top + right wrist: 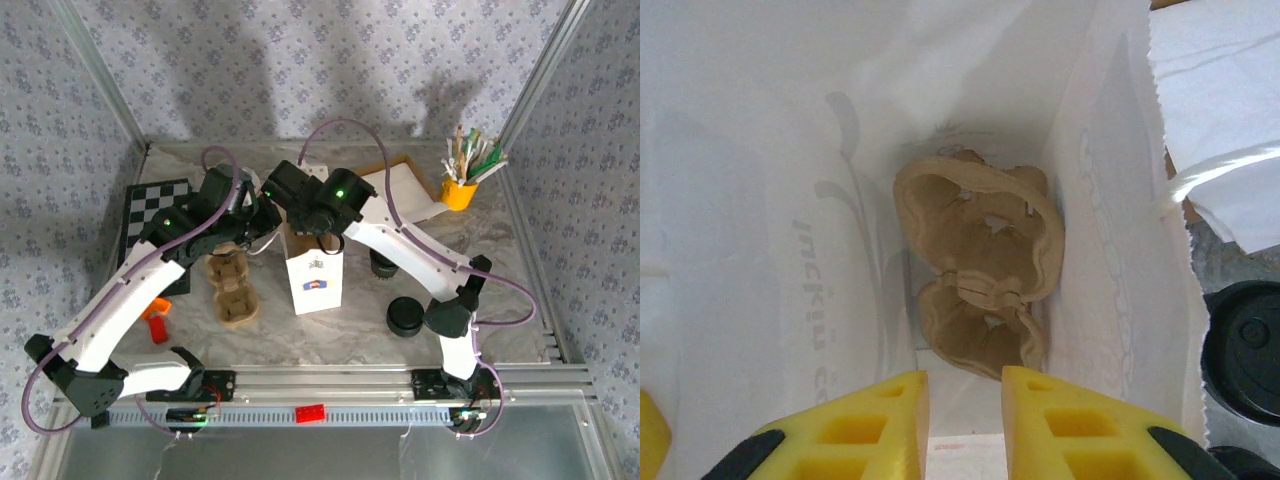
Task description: Pack the takeout coffee
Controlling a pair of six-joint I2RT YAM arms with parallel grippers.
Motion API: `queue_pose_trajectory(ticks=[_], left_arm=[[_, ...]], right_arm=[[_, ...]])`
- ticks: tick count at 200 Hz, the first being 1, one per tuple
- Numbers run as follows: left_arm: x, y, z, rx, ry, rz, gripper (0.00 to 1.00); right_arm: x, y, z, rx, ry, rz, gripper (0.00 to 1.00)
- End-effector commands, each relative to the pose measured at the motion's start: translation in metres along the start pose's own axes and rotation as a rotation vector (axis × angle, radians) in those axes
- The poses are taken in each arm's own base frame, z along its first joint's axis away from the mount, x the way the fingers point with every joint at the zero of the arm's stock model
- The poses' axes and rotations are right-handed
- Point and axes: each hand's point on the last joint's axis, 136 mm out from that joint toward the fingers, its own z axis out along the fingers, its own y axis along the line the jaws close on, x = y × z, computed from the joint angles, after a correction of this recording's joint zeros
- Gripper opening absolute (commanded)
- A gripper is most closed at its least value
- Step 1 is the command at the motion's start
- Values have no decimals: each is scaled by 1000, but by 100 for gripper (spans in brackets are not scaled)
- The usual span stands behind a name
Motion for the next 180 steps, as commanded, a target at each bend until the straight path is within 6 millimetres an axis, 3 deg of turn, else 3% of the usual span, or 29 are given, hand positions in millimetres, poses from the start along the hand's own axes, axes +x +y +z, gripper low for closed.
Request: queue_pose_trajectory(ticks=[1,67,96,135,154,180], left_arm=[[-2,-2,-10,22,-14,20,0],[2,1,-3,-3,8,42,0],[2,3,-5,-29,21,76,12],[3,10,-4,-70,30,114,17],[6,9,1,-74,51,124,17],[7,5,5,-52,58,133,10]], right_arm=[[-1,2,-22,-58,-2,-14,27],[20,7,-26,-74,67,-46,30],[19,6,-28,-81,63,-47,30],[20,4,-29,-74,68,-61,30],[19,5,-28,-81,65,-69,31],[20,9,-29,-94,80,-79,31]])
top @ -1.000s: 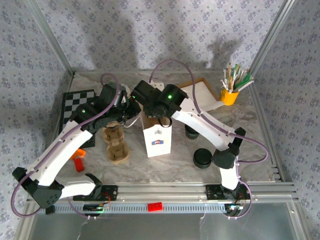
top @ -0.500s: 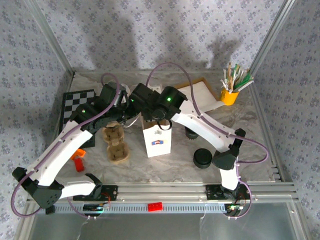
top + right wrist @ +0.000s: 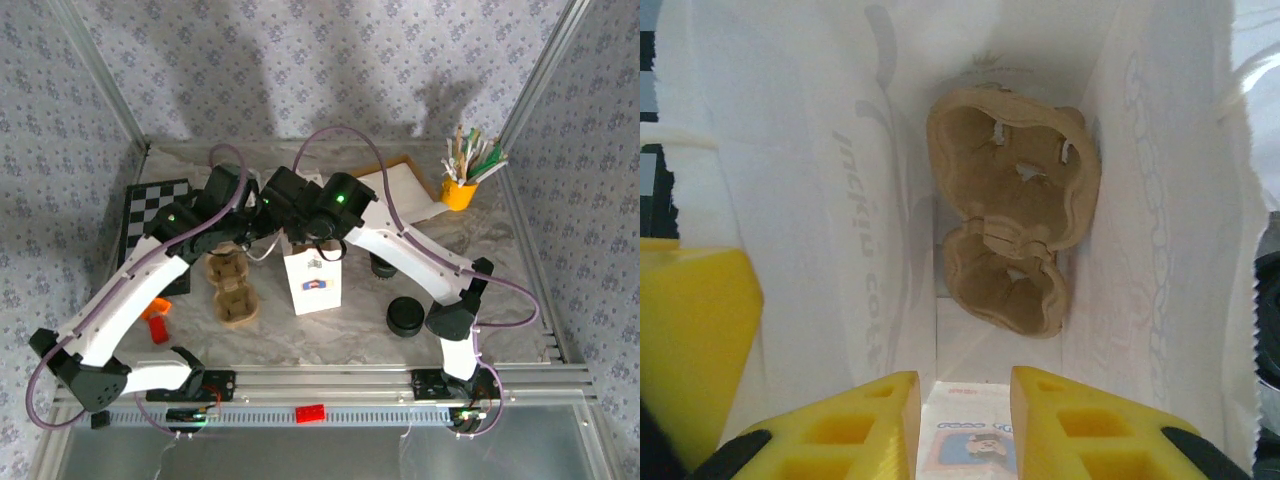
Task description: Pack the takeout coffee
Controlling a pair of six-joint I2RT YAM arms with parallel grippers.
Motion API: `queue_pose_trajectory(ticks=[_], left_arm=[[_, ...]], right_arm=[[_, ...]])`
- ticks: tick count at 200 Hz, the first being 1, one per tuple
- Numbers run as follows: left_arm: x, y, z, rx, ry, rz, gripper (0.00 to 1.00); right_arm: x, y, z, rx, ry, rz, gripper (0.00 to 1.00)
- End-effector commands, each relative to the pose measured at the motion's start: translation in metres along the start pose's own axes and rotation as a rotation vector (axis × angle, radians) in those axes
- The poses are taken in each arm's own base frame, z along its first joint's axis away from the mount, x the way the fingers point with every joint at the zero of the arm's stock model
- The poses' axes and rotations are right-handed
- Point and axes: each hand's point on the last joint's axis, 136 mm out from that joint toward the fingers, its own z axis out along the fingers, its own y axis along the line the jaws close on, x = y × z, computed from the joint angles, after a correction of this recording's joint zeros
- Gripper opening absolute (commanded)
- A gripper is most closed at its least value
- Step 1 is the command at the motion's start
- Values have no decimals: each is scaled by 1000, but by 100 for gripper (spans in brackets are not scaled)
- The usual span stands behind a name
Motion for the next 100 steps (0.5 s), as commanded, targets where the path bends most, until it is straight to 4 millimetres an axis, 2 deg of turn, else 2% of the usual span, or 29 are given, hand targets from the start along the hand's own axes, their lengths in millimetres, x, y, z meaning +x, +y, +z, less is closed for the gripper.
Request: queue_pose_trajectory(ticks=[1,32,54,100], left_arm=[[3,-2,-2,2,21,35,10],[3,-6,-2,21,23,35,0],[3,-10,-4,46,17,21,0],[0,-13,-12,54,7,16,0]], right_arm=[[0,-3,-17,-25,4,-20,31],[-2,2,-17,-40,0,-29,30],[-2,9,-10,-43,14,-29,27],[-17,21,-5,-63,-12,-4,24]])
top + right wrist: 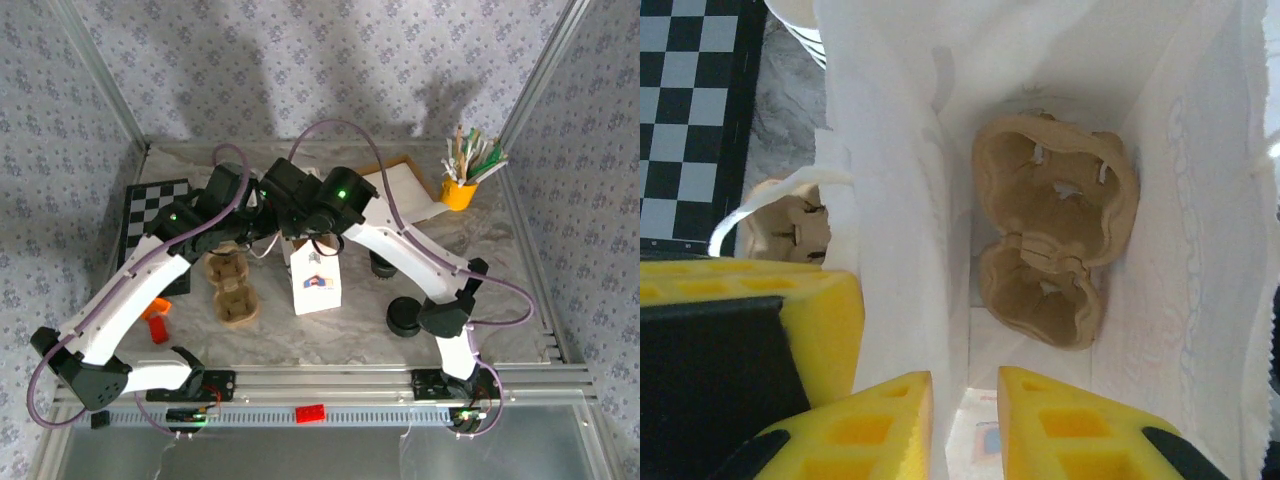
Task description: Pack the takeout coffee
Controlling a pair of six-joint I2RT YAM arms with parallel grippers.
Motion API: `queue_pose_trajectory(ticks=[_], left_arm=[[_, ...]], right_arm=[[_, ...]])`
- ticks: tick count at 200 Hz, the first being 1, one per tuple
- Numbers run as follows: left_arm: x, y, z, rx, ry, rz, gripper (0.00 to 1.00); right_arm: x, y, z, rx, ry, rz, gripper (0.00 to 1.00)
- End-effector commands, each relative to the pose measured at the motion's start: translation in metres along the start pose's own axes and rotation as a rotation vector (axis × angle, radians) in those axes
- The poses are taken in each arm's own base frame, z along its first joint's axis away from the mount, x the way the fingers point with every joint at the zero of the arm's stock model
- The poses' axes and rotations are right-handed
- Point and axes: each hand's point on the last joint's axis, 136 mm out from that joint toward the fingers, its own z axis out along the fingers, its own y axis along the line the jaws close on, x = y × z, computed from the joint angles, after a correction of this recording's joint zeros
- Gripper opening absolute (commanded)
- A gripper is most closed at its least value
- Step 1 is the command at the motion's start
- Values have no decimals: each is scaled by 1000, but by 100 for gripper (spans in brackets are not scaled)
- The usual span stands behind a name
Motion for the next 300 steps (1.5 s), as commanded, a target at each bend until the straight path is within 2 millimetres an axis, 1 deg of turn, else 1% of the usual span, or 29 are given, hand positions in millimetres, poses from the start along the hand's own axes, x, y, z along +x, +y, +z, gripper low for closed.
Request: queue_pose_trajectory(ticks=[1,27,66,92,108,132,146,159,169,189,199,224,233,239,258,268,280,300], left_arm=[[-2,-11,-13,43,-7,2,0],[-3,-12,-20,51,-12,3,0],[1,-18,-23,97,-2,-17,0],[1,-14,-25,88,-11,-17,0],[1,-10,-25,71,-11,-15,0],[1,-7,-24,72,-18,-24,0],[0,-5,-23,78,-25,-37,0],[1,-4,-23,85,-25,-46,0],[1,-2,-23,79,-28,-48,0],[-1,3,-24,80,-39,-68,0],[-1,3,-24,87,-44,-74,0],[1,2,-21,107,-23,-88,0],[-1,0,-22,120,-29,-86,0],[-1,0,-22,121,-32,-85,0],[-1,4,-22,112,-32,-93,0],[-1,5,-22,118,-30,-100,0],[0,4,-21,130,-29,-107,0],[0,2,-20,142,-24,-112,0]], right_arm=[[-3,4,6,-2,8,-2,23],[-11,0,7,4,-10,18,21],[-8,-13,34,80,23,19,16],[-7,-22,40,122,24,29,12],[-3,-22,45,117,46,44,8],[6,-24,57,127,80,56,7],[10,-24,67,105,118,106,2],[11,-23,71,84,128,128,0],[10,-22,74,71,126,128,0],[16,-28,82,96,156,129,0],[14,-30,84,113,146,127,0],[12,-16,84,67,157,113,0],[2,-17,77,83,118,108,0],[-2,-14,71,74,101,107,0],[-9,1,49,8,61,63,0],[-13,2,40,-9,43,55,0],[-16,4,33,-35,33,59,0],[-15,10,32,-60,39,50,0]])
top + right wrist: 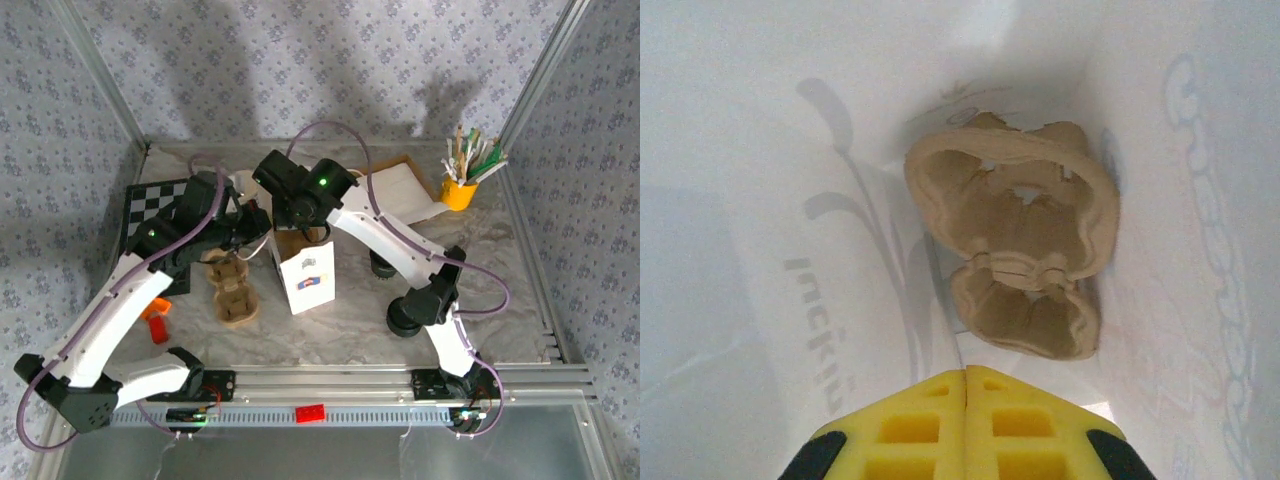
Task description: Pack the takeout coffee
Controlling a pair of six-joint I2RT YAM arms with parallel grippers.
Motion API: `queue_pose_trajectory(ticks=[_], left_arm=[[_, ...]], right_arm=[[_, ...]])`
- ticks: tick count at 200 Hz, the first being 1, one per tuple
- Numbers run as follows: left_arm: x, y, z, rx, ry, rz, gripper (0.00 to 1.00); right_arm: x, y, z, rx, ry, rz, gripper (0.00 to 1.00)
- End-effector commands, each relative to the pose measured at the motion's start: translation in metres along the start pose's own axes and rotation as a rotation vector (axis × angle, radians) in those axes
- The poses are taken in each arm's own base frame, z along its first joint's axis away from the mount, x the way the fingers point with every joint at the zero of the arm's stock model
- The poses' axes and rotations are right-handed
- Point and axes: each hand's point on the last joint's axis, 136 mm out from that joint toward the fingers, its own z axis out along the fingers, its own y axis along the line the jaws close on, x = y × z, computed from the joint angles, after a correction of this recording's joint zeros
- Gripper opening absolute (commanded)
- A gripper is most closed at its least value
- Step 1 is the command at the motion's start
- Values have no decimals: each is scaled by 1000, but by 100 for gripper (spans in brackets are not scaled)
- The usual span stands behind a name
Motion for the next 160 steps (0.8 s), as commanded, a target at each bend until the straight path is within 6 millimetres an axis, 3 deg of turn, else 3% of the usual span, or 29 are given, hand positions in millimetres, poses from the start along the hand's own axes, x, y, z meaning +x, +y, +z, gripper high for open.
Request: queue_pose_trajectory(ticks=[1,39,50,63,106,160], left_arm=[[1,-11,0,59,15,-8,0],[0,-12,-4,73,9,-5,0],[-2,-10,-6,64,4,1,14],[-2,-5,-9,52,6,-9,14],[-3,-1,-13,80,-1,-26,0],[-1,-8,-8,128,29,-21,0]], right_arm=[[-3,11,-22,-66,-25,-30,0],[4,10,-14,-21,5,-73,0],[4,9,-12,-12,6,-92,0],[6,8,-12,-7,13,-104,0],[8,22,-6,-67,33,-150,0],[18,29,8,-91,94,-168,0]])
